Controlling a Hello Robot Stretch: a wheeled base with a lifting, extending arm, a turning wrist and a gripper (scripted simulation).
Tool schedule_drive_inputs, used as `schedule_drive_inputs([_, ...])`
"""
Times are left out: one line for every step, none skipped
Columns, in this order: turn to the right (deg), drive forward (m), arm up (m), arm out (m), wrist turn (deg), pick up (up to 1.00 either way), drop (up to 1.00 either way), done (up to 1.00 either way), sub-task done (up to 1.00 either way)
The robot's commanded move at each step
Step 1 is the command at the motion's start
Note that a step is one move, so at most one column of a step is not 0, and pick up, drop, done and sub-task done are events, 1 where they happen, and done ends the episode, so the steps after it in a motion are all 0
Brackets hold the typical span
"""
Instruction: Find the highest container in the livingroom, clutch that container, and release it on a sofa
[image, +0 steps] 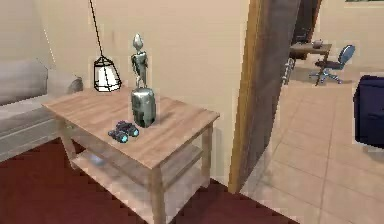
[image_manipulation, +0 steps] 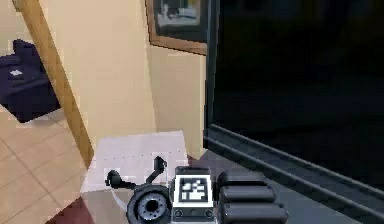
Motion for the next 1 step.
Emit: schedule_drive_inputs([-45.0,0.0,0.0,0.0,0.0,0.0,0.0,0.0,0.0])
